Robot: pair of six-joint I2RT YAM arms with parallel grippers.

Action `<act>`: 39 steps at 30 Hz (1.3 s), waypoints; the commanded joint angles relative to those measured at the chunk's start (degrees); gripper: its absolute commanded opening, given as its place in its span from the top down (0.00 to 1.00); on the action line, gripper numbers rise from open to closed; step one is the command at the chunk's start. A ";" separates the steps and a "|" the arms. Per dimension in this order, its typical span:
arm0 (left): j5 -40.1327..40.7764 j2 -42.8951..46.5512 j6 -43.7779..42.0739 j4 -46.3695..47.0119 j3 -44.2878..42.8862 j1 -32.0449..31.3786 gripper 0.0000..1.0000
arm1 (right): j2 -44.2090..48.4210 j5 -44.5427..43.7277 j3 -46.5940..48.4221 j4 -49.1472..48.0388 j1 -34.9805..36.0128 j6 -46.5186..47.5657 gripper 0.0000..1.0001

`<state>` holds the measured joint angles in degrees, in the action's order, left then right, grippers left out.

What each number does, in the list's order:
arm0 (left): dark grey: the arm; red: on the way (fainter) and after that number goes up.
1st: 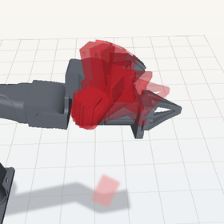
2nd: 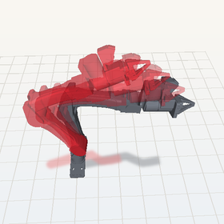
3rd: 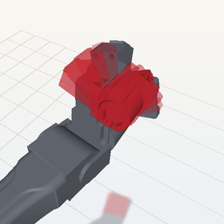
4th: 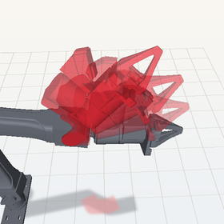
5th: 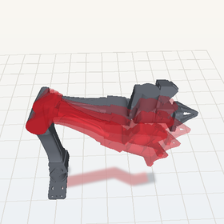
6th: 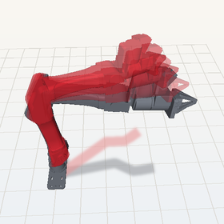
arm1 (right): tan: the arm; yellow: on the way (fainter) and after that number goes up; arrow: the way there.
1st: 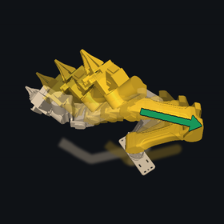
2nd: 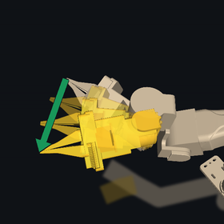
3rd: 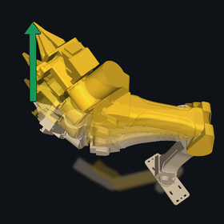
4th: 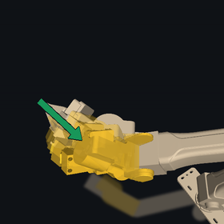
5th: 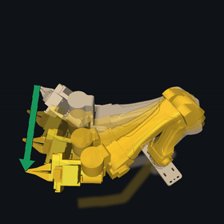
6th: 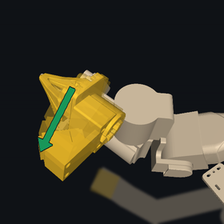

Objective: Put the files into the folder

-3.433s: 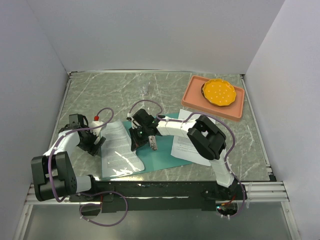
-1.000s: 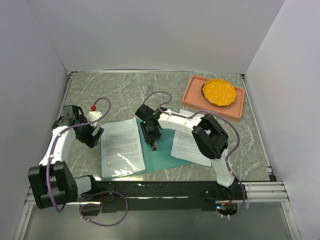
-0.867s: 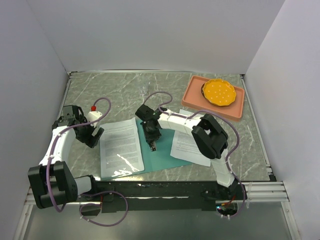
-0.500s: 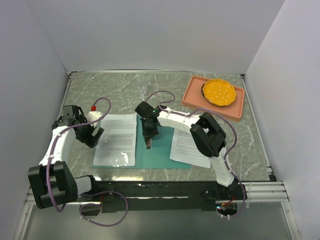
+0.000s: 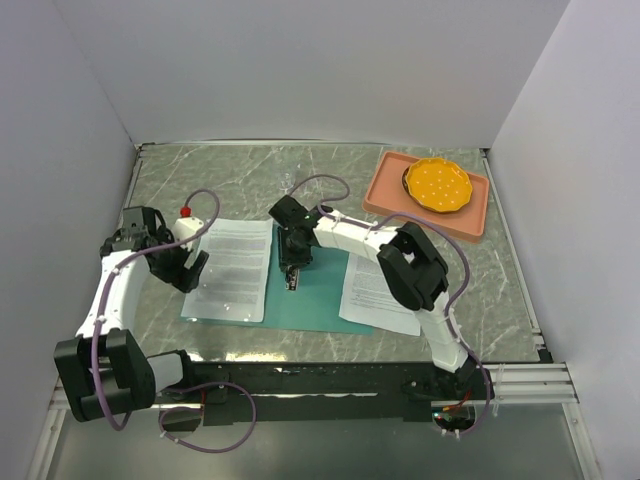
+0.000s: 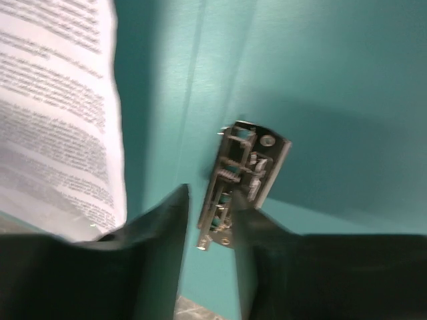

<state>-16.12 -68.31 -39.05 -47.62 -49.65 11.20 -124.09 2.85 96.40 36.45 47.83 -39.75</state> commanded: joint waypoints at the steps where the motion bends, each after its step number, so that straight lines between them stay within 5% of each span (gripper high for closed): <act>1: -5.94 2.13 4.06 -3.79 -6.16 -2.23 0.03 | 5.78 0.22 0.02 -3.65 -0.81 3.18 0.38; 5: -8.92 3.88 6.70 -5.03 -8.36 -4.87 0.01 | 15.34 6.19 -7.00 -11.47 -2.65 3.71 0.29; 9: -10.33 4.86 11.52 -3.45 -8.54 -9.43 0.03 | 22.13 9.45 -15.26 -15.53 -4.85 2.40 0.78; 13: -9.81 3.02 16.54 1.20 -8.01 -16.37 0.06 | 24.07 8.57 -18.87 -13.06 -5.03 4.06 0.69; 19: -8.67 -1.81 24.18 9.29 -9.33 -24.98 0.19 | 26.01 13.93 -31.61 -27.46 -4.94 -1.54 1.00; 26: -4.54 -5.77 28.58 15.97 -8.10 -33.25 0.45 | 23.64 18.50 -38.65 -40.48 -5.03 -6.13 1.00; 27: -3.66 -6.39 29.11 16.50 -7.84 -34.05 0.58 | 23.37 19.38 -39.18 -41.45 -5.03 -6.39 1.00; 30: -2.87 -9.46 30.17 17.82 -7.48 -36.86 0.73 | 21.53 20.17 -39.44 -44.00 -5.03 -7.19 1.00; 39: -3.22 -16.76 32.81 22.39 -6.07 -41.43 0.79 | 18.01 20.26 -41.12 -46.64 -6.26 -8.50 1.00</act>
<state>-19.22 -83.72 -8.60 -29.12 -56.01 -28.99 -105.38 22.37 56.73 -6.50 42.44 -47.16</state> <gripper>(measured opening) 0.198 0.008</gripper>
